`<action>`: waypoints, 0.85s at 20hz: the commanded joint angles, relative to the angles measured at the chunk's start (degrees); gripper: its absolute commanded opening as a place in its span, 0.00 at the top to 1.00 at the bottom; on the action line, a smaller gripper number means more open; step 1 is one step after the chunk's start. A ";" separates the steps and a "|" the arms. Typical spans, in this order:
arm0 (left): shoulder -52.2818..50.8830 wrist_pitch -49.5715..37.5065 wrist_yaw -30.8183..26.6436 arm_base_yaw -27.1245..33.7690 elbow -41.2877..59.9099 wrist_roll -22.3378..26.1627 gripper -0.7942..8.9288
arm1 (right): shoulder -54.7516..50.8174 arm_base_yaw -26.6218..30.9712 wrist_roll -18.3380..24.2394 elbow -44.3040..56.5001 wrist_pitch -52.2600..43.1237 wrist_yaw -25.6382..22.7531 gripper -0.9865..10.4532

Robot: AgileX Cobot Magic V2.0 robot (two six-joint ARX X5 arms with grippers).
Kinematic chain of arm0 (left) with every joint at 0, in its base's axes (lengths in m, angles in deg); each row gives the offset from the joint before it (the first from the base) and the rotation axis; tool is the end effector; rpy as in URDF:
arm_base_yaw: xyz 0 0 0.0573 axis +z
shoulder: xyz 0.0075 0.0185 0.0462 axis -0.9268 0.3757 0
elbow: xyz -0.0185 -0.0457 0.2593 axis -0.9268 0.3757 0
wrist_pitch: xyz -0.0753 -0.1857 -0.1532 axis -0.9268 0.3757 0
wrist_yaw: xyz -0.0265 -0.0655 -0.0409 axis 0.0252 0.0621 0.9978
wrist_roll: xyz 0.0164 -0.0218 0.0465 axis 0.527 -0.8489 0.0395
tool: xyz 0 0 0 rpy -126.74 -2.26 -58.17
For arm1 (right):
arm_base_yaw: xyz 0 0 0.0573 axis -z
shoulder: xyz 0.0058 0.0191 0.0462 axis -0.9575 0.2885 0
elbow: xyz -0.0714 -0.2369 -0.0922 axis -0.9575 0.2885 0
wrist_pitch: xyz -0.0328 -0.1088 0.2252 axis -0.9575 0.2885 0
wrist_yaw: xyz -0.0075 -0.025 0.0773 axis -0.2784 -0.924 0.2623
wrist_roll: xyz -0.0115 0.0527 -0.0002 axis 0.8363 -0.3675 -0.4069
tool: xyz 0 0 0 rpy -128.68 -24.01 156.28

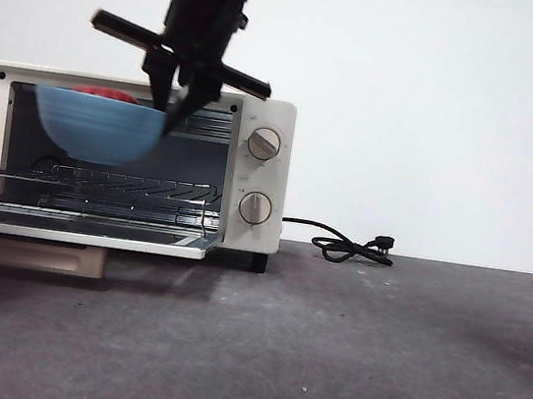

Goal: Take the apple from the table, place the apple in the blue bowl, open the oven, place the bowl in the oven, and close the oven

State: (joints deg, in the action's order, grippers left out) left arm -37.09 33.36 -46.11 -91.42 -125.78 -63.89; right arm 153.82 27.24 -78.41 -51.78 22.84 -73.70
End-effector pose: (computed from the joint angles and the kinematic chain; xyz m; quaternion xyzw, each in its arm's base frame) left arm 0.1059 -0.0503 0.2897 0.0062 0.4670 -0.2091 0.8592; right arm 0.3554 0.3616 0.2856 -0.0189 0.4265 0.2091 0.8798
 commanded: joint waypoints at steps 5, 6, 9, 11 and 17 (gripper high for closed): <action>-0.15 -0.02 0.17 -0.13 0.24 0.22 0.92 | 2.21 2.64 -9.20 -0.39 -1.70 -0.94 0.92; -0.15 -0.02 0.17 -0.13 0.24 0.22 0.92 | 2.60 2.78 -10.23 -0.39 -1.73 -1.27 0.92; -0.15 -0.04 0.17 -0.13 0.24 0.22 0.92 | 3.39 3.21 -11.80 -0.39 -1.95 -2.84 0.92; -0.15 -0.04 0.15 -0.13 0.24 0.22 0.92 | 4.00 3.21 -12.87 -0.39 -1.97 -3.78 0.92; -0.15 0.00 0.15 -0.13 0.24 0.22 0.92 | 4.66 2.99 -14.51 -0.37 -3.04 -5.14 0.92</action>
State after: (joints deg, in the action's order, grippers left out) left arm -37.09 33.36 -46.09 -91.42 -125.78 -63.89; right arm 157.03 30.43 -91.40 -51.91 21.63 -78.14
